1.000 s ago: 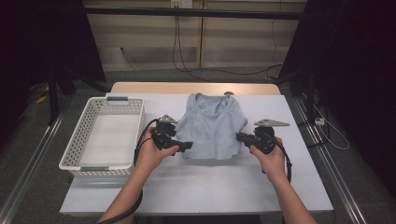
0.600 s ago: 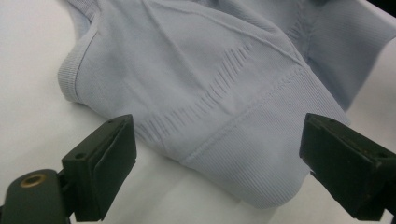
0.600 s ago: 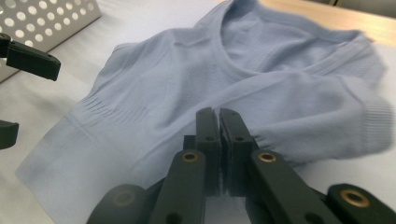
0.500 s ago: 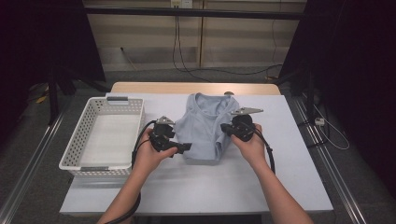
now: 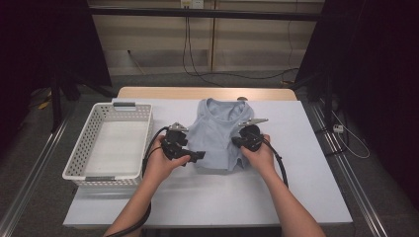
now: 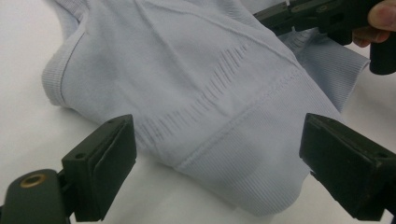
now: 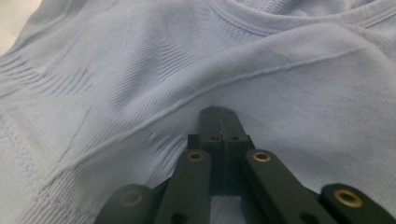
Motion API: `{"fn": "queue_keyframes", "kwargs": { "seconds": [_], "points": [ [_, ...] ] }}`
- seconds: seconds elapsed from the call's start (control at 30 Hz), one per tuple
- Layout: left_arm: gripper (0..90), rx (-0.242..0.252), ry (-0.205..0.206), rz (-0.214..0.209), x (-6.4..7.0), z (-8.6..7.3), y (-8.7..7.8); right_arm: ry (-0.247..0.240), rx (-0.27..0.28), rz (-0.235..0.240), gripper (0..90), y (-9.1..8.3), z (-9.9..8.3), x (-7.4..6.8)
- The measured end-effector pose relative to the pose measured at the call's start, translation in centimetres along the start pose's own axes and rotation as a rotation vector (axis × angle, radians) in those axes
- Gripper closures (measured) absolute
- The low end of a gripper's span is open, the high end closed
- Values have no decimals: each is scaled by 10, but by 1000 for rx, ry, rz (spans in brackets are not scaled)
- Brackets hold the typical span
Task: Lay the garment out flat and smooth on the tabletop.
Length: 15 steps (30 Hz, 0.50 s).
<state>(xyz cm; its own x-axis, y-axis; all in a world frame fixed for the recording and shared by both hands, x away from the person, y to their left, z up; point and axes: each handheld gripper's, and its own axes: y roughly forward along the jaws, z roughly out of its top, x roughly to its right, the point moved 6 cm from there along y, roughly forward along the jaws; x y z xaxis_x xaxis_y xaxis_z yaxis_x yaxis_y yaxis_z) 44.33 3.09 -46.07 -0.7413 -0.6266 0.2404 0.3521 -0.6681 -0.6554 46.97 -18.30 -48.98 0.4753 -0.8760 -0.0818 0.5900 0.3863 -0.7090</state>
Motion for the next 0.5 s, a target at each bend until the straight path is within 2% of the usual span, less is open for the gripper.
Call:
{"fn": "queue_keyframes", "kwargs": {
  "seconds": [0.1,0.23,0.27,0.37,0.43,0.5],
  "points": [
    [113,1,-1,-2,0,0,0,-4,3,8,884,-4,0,1],
    [113,-6,2,-2,1,0,1,-8,8,5,743,-15,0,5],
    [113,-6,2,-1,1,0,1,-8,17,6,734,-19,-1,7],
    [113,-3,0,-3,1,1,0,7,47,19,624,-31,-2,9],
    [113,-3,-1,-3,1,1,0,-2,68,12,564,-40,-4,11],
    [113,-6,5,-1,1,1,1,16,90,5,515,-49,-6,14]
  ]
}}
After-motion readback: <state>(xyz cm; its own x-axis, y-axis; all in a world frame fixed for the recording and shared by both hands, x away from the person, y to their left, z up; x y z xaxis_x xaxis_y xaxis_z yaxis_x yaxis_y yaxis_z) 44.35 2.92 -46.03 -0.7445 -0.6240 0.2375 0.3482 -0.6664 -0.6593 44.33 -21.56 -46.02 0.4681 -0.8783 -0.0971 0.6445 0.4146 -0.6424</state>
